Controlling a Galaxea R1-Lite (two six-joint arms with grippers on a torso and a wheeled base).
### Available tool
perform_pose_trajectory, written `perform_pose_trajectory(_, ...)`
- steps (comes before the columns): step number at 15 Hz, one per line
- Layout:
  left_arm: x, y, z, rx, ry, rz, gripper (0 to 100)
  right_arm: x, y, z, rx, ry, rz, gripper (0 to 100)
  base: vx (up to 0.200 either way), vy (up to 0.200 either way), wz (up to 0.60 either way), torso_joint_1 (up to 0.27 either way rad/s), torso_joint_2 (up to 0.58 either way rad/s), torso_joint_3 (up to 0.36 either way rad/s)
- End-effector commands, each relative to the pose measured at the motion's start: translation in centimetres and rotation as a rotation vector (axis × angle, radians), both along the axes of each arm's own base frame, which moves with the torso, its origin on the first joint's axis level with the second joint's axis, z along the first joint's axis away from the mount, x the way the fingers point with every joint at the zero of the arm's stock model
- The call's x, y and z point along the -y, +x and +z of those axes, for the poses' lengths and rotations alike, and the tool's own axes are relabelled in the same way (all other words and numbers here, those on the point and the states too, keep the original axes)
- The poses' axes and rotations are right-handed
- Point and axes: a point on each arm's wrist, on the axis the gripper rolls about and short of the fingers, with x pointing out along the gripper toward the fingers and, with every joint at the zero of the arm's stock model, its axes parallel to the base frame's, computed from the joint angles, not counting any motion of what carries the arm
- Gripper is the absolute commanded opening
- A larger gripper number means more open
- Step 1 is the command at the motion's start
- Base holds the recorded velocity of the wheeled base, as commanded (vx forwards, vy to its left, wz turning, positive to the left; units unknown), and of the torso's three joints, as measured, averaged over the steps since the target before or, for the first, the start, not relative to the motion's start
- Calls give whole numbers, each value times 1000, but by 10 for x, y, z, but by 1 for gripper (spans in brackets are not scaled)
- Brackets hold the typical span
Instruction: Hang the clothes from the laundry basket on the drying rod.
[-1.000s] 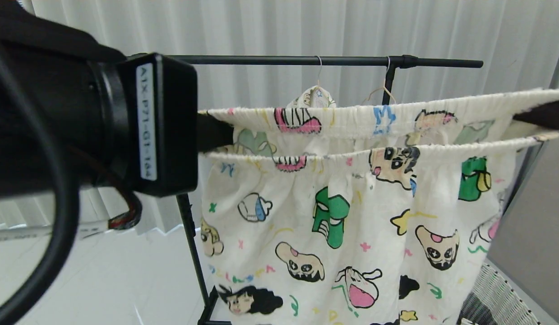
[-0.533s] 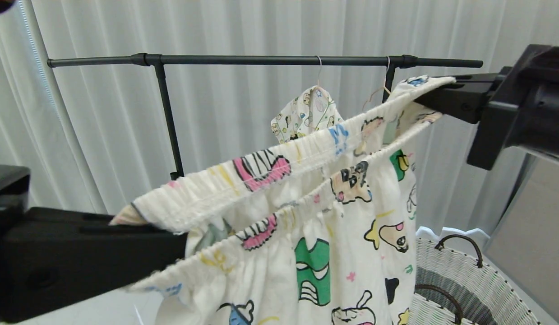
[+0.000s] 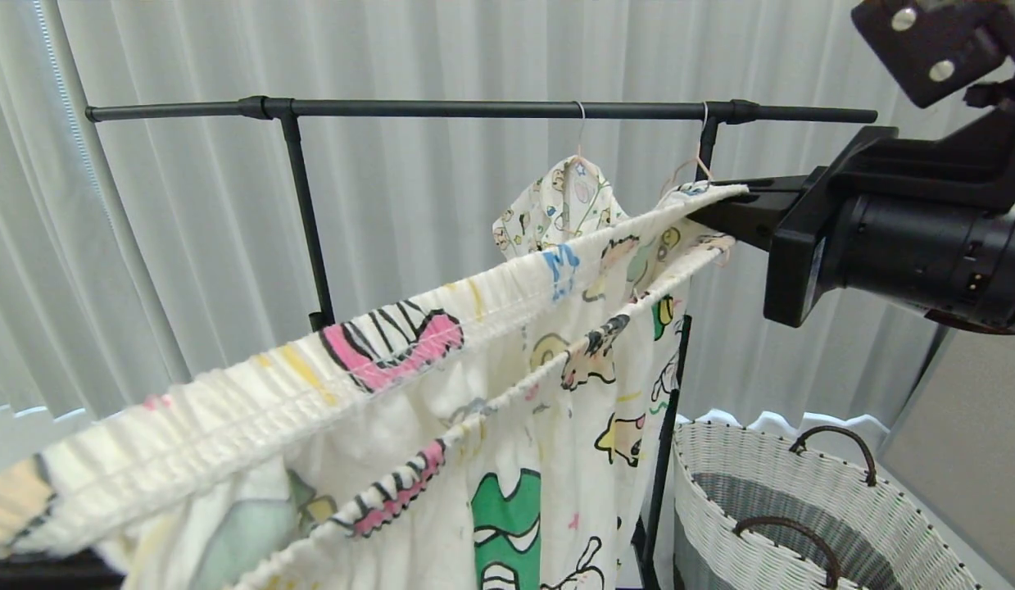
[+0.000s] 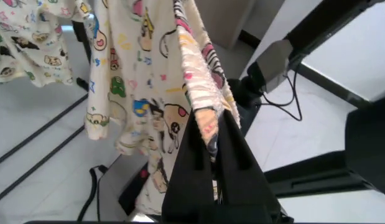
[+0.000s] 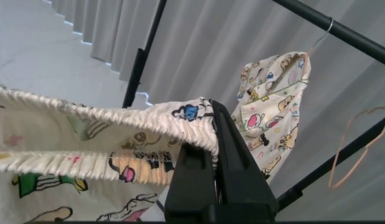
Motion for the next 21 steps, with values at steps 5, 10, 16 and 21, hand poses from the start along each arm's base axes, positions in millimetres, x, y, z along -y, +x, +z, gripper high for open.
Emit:
perform_pose_trajectory(5, 26, 48, -32, 300, 306, 312, 0, 31, -18, 12, 5, 4, -29, 0, 0, 0, 0, 0, 0, 0)
perform_pose_trajectory(10, 47, 79, -34, 470, 218, 400, 0, 63, -41, -3, -54, -67, -49, 0, 0, 0, 0, 0, 0, 0)
perform_pose_trajectory(16, 48, 80, -34, 505, 223, 395, 0, 64, -51, -14, -84, -126, -84, 100, 0, 0, 0, 0, 0, 0)
perform_pose_trajectory(21, 46, 82, -39, 500, 249, 419, 0, 75, -70, -34, -88, -166, 6, 100, 0, 0, 0, 0, 0, 0)
